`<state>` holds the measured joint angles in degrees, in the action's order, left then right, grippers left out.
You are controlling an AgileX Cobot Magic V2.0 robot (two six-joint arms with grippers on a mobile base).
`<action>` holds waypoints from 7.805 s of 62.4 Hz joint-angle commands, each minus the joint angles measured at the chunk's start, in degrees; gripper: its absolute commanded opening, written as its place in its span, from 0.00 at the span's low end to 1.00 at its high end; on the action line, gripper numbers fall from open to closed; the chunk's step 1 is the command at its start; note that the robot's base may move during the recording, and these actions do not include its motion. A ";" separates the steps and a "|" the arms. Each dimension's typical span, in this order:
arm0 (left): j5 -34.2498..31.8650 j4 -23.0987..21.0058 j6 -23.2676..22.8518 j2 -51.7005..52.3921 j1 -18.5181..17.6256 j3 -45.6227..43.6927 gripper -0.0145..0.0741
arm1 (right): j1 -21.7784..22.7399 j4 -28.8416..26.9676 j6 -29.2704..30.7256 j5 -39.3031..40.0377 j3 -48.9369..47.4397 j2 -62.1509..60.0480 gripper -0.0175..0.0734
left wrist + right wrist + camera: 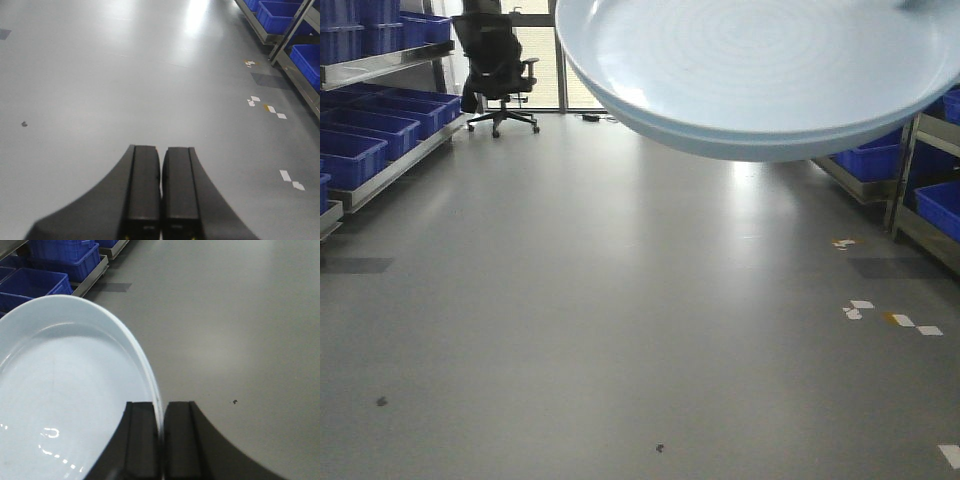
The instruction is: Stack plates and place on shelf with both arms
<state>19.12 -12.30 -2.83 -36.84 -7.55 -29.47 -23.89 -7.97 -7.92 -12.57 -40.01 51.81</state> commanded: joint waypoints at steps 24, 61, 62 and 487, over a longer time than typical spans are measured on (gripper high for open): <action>-5.00 -0.69 -0.32 0.17 -0.27 -1.61 0.28 | -0.05 -0.05 0.17 6.06 -1.80 -1.09 0.25; -5.00 -0.69 -0.32 0.17 -0.27 -1.61 0.28 | -0.05 -0.05 0.17 6.06 -1.80 -1.09 0.25; -5.00 -0.69 -0.32 0.17 -0.27 -1.61 0.28 | -0.05 -0.05 0.17 6.06 -1.80 -1.09 0.25; -5.00 -0.69 -0.32 0.17 -0.27 -1.61 0.28 | 18.90 -0.05 0.17 14.80 -10.85 3.84 0.25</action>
<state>18.69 -12.30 -2.92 -36.84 -7.55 -29.47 -5.09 -7.97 -8.12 -6.04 -54.37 62.12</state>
